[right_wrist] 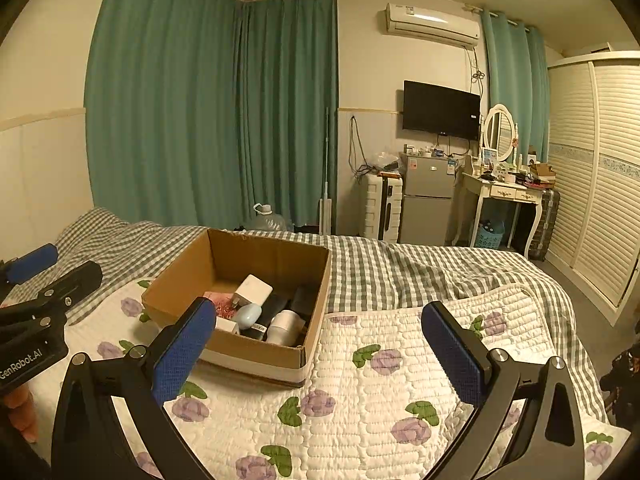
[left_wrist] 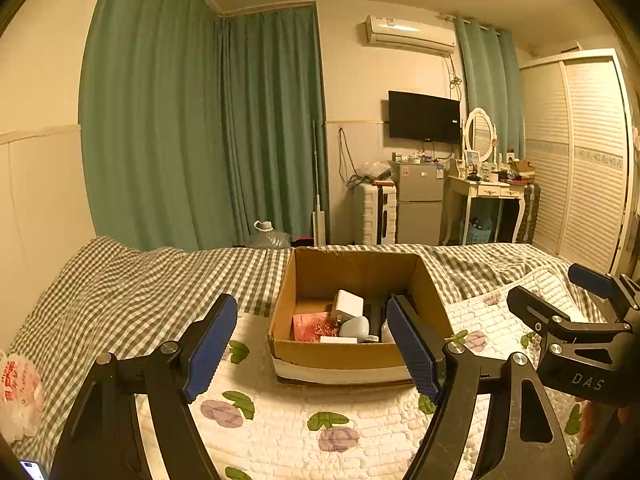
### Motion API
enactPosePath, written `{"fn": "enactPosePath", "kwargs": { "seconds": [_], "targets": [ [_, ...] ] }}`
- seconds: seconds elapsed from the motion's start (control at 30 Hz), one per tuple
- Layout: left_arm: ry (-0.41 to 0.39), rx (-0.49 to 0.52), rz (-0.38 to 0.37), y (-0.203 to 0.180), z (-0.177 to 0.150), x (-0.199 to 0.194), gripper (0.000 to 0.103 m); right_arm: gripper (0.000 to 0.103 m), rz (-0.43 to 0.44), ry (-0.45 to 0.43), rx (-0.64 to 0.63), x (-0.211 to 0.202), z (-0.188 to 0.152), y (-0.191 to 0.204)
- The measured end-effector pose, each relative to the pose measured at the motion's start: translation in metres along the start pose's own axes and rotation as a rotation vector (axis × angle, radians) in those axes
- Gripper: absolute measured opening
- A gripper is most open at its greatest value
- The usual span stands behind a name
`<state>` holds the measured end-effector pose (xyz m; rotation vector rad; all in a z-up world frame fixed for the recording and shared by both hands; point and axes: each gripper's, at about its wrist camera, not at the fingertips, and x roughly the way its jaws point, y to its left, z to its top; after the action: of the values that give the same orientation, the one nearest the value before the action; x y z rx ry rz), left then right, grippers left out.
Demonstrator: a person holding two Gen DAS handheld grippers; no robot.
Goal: Organize rigid objects
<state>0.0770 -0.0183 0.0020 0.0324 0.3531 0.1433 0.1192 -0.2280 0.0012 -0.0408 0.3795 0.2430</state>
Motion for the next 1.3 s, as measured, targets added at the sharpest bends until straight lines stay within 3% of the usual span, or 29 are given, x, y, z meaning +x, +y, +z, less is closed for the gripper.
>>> {"fn": "enactPosePath", "kwargs": {
  "seconds": [1.3],
  "targets": [
    [0.026, 0.004, -0.018, -0.0030, -0.0061, 0.0021, 0.080, 0.103, -0.003, 0.025, -0.005, 0.0045, -0.0039, 0.0000]
  ]
}}
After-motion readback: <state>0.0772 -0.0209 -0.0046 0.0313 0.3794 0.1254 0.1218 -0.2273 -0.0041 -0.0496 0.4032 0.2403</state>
